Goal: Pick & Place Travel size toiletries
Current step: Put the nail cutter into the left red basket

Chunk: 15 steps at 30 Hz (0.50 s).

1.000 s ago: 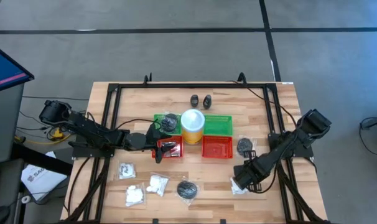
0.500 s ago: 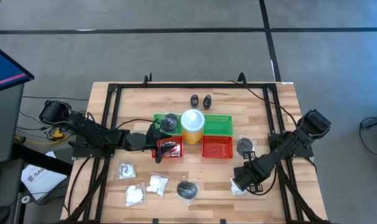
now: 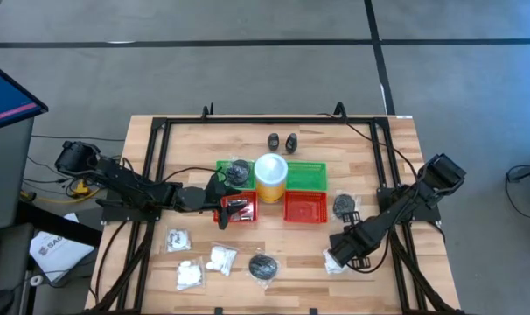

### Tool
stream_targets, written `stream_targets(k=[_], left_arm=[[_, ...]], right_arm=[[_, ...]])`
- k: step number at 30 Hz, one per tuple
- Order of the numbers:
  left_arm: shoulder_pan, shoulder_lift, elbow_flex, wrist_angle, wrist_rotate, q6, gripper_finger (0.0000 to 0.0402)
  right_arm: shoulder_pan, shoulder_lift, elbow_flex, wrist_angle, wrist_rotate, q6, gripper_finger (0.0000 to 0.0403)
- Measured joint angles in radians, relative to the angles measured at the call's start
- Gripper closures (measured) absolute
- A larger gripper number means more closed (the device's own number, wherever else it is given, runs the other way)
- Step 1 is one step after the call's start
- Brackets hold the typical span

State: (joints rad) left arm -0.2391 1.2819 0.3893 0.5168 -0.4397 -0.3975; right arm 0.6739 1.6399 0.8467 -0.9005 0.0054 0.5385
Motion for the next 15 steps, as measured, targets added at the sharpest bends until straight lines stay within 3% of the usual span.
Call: stream_targets(k=[15], left_arm=[[0.0, 0.0, 0.0, 0.0, 0.0, 0.0, 0.0142]], right_arm=[[0.0, 0.003, -0.002, 0.053, 0.108, -0.074, 0.0281]])
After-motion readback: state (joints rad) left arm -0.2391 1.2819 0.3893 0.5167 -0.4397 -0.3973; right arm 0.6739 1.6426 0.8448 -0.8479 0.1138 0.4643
